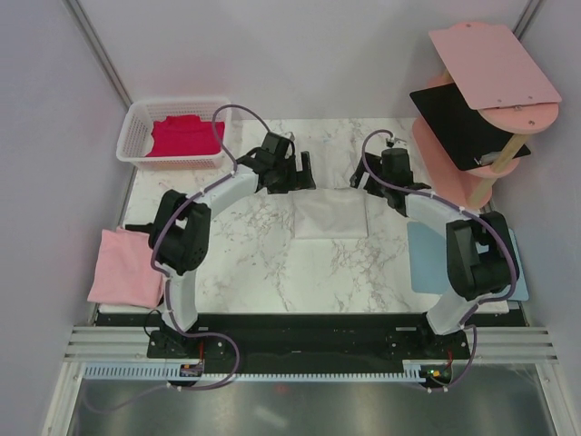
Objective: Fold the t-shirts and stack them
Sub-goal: Fold the folded rectangular tshirt in 1/3 of the way, then grab one side of the 2/3 rectangular tshirt with both arms
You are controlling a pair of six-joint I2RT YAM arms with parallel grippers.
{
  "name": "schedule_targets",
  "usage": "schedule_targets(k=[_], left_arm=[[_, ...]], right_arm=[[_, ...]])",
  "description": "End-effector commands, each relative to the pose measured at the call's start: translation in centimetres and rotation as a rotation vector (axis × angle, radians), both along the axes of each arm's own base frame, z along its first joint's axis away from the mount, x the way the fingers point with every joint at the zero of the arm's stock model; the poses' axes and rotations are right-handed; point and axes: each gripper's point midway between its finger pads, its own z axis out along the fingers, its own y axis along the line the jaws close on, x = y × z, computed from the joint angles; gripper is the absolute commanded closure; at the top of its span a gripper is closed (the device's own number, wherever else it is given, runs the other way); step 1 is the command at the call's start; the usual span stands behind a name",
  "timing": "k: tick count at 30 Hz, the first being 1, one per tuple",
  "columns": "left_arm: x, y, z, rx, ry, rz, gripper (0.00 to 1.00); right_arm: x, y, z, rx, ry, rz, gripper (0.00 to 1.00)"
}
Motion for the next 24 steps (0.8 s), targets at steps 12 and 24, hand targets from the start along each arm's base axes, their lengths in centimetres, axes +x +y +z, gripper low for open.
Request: schedule_targets(k=[12,24], left_arm=[[-8.2,2.2,-2.0,-0.116,0.095,-0.019,0.11],[-10.3,2.1,-5.3,-0.157,0.167,-0.012,0.17]], right_arm=[[-7.6,-1.2,-2.5,0.013,0.121,0.008,0.08],[-10.5,0.5,-5.3,0.129,0.233,0.050,0.23]])
